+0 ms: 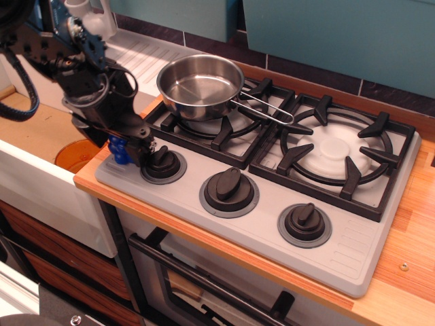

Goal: Put pan on stove and put blueberry in pan

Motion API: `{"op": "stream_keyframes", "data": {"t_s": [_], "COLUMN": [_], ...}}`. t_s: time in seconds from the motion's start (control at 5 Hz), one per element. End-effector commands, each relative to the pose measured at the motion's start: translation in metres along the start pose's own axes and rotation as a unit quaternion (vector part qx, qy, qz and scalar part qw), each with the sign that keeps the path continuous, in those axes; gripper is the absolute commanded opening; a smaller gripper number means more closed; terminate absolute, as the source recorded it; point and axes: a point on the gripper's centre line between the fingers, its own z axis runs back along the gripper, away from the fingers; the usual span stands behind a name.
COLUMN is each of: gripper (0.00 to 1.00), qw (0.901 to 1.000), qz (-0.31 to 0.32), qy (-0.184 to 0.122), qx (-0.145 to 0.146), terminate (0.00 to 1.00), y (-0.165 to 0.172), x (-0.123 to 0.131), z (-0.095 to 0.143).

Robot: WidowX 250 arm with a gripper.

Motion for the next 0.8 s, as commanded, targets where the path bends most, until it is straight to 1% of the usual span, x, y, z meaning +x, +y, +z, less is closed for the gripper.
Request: {"op": "stream_keyframes", "data": {"t_s": [0.0,0.2,0.4,0.6], "gripper": [1.00,0.00,0.00,0.00], "qw": [0.9999,1.0000,0.9998,0.9992], "qz": [0.001,0.006,0.007,0.004], "qy": [-0.015,-0.001,0.009,0.019], "qx": [-0.001,0.004,0.015,0.035], "terminate": [0.00,0.00,0.00,0.00], "y": [0.004,0.002,0.002,0.004], "x": [0.014,0.021,0.029,0.041], "z": [-0.011,-0.003,0.011,0.037]}}
